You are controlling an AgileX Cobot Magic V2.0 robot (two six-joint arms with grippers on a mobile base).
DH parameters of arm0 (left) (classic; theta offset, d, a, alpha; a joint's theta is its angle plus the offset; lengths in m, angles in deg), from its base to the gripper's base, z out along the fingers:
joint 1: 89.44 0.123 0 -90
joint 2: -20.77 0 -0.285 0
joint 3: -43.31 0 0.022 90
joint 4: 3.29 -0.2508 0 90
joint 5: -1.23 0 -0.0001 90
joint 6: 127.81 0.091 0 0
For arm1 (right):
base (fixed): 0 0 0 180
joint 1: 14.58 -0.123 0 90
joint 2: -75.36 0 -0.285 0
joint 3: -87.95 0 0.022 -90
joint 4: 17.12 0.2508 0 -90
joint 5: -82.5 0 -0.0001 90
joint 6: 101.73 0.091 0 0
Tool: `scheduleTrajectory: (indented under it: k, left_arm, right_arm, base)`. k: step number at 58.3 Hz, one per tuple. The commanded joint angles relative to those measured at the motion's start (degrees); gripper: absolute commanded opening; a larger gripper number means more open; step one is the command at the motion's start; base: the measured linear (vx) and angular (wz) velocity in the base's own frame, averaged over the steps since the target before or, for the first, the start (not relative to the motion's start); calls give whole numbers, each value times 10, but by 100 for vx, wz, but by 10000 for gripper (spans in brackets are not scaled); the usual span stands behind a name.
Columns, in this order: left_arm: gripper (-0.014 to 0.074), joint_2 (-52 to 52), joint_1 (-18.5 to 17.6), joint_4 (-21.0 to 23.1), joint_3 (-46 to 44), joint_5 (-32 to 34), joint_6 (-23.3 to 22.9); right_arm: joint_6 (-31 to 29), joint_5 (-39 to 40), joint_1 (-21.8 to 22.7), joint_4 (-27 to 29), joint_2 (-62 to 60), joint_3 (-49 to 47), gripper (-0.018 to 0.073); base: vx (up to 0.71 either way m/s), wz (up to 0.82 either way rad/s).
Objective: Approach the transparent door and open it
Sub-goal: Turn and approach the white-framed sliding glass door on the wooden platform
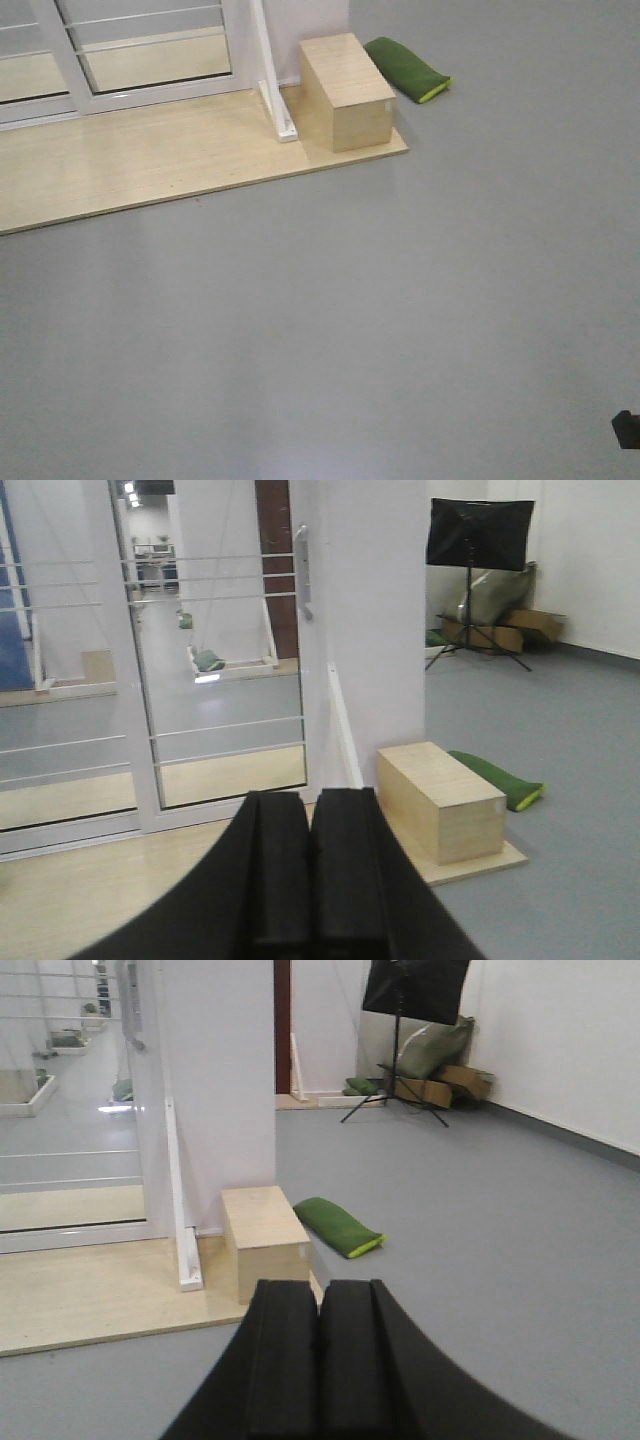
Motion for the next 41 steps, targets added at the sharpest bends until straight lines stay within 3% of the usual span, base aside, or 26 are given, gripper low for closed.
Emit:
scheduleTrajectory:
  k: [1,41]
  left_arm:
    - [-6,-7,-1,1,17,46,-5]
    - [-6,-7,-1,1,17,46,-5]
  right_arm:
    - [-4,48,3,0,-6,8,-6]
    - [-4,48,3,0,-6,8,-6]
  base:
    - [64,51]
    - [65,38]
